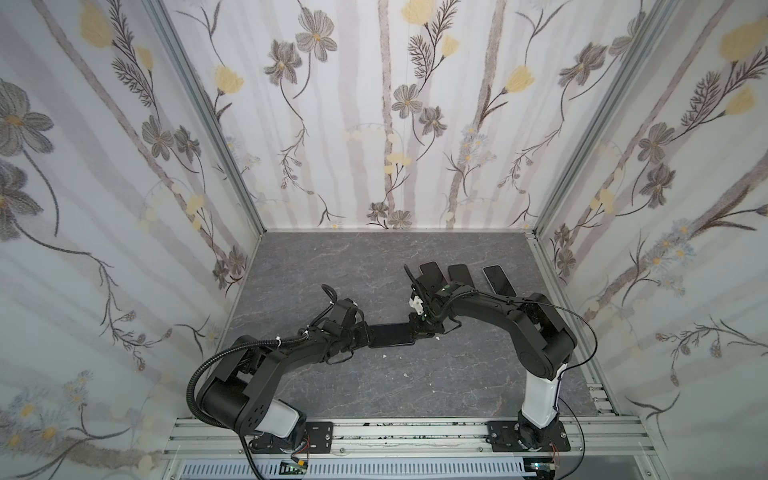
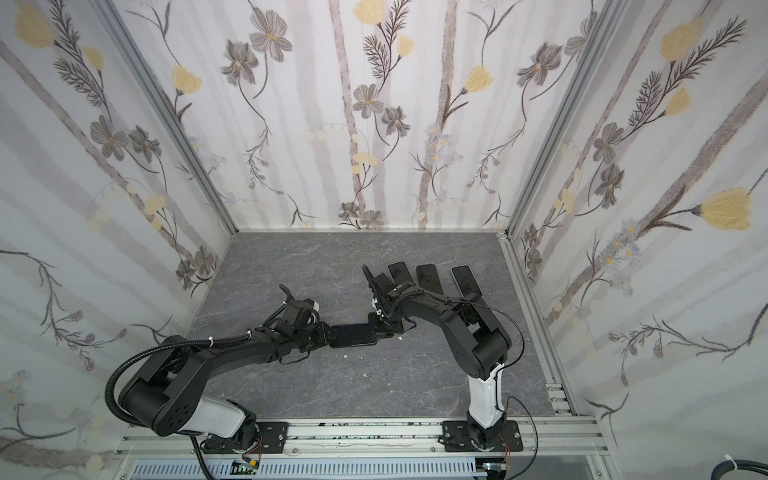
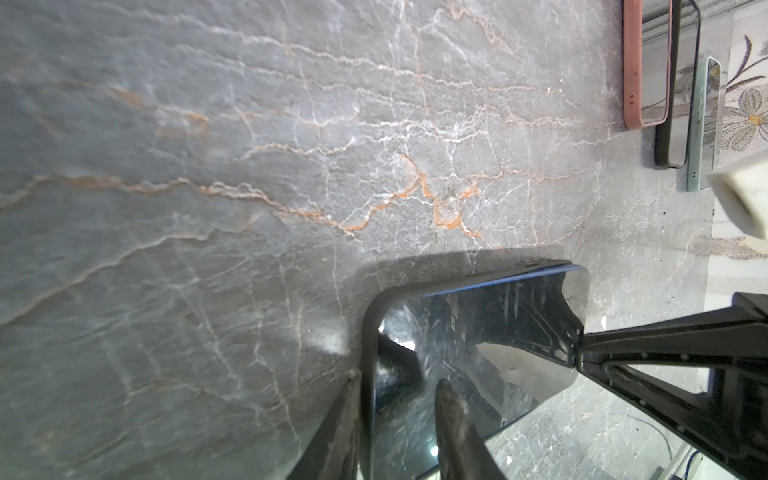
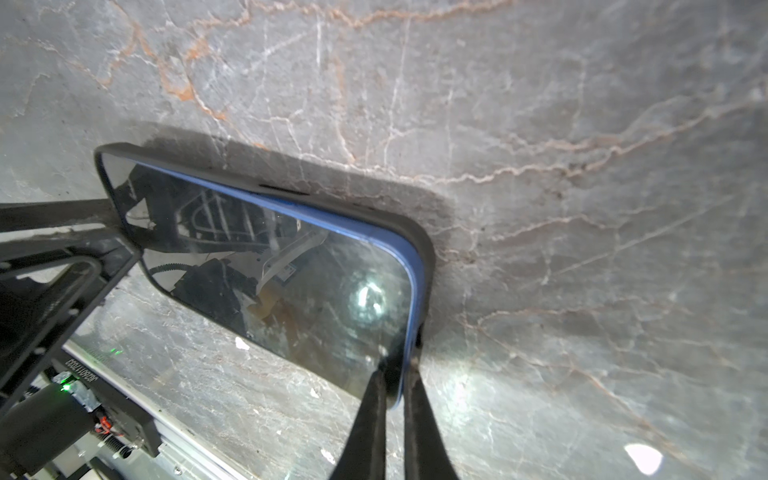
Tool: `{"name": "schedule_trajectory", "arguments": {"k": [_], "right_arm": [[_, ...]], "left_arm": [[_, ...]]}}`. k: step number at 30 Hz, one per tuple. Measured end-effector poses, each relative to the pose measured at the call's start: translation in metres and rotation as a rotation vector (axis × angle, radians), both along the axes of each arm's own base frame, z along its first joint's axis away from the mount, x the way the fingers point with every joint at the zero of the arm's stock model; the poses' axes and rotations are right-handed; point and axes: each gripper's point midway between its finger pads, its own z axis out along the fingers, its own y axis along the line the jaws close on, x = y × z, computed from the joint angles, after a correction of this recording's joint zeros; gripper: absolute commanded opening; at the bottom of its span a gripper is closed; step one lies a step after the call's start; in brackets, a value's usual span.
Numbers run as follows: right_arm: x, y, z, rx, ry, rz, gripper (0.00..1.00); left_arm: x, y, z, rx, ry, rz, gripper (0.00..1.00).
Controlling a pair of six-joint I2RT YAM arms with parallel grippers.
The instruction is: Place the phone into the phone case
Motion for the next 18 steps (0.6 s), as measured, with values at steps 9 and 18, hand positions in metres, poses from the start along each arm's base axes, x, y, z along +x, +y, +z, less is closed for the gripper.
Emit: {"name": "schedule_trajectory", "arguments": {"k": [9,18], "right_arm": [[-0.0002,-0.0001,-0.0015,-0.020,-0.012,0.006,0.09],[0.0023,0.0020,-0.0017,-0.066,-0.024,0.032,0.13]], "left_arm": [[-0.0001,0.0001,-0.0003,-0.002,-0.005,0.000,0.34],[0.0001,0.0000,-0.0027,-0.002,-0.004,0.000,0.34]]}}
